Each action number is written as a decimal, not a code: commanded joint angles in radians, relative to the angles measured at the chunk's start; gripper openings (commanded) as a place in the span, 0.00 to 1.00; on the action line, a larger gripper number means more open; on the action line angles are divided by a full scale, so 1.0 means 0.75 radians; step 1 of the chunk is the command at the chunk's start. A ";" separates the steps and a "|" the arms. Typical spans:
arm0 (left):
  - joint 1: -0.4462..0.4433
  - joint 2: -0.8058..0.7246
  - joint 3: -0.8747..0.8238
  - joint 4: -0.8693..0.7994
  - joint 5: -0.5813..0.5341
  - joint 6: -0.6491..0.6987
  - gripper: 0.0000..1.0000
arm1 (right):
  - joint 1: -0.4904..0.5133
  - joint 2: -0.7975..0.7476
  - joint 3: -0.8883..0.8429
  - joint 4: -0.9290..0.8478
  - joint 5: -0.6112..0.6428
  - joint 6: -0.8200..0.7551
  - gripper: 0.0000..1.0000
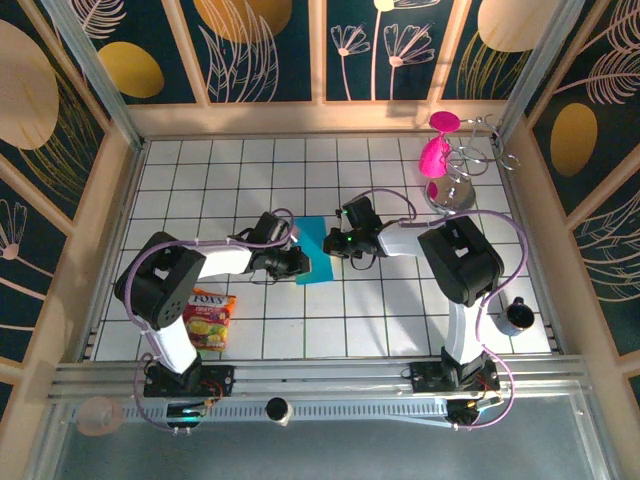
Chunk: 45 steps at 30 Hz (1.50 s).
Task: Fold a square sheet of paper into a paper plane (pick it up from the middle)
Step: First fold the square sheet of paper in half at the center of the table, then fold the triangle a second time at the center of the table.
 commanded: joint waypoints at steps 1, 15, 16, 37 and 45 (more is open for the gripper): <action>0.002 -0.013 -0.066 -0.382 -0.102 0.152 0.14 | -0.048 0.241 -0.160 -0.468 0.457 -0.027 0.00; 0.002 -0.317 -0.134 -0.468 -0.197 0.164 0.12 | -0.050 0.234 -0.155 -0.457 0.442 -0.039 0.00; 0.002 -0.343 -0.113 -0.447 -0.209 0.146 0.13 | -0.051 0.223 -0.148 -0.457 0.431 -0.039 0.00; -0.016 -0.329 -0.098 0.300 -0.194 -0.283 0.54 | -0.051 -0.614 -0.208 -0.026 0.201 0.270 0.48; -0.043 -0.131 0.040 0.358 -0.129 -0.314 0.58 | -0.052 -0.855 -0.482 0.139 0.359 0.292 0.92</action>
